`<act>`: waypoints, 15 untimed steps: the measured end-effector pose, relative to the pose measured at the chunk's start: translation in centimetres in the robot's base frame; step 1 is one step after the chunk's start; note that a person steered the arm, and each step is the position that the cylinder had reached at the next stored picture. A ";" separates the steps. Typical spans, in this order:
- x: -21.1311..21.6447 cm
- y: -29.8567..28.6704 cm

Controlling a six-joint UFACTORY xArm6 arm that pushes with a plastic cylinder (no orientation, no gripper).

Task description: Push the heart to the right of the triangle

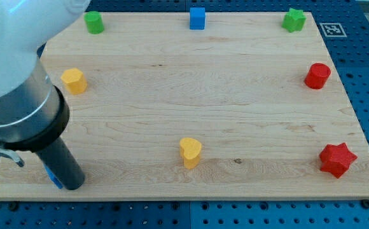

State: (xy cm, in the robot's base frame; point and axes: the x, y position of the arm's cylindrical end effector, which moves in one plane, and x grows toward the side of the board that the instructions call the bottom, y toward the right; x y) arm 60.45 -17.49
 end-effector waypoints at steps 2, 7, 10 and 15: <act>-0.1 -0.5; -8.8 16.9; -6.9 18.7; -12.7 17.4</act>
State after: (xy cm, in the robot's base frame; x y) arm 47.74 -0.11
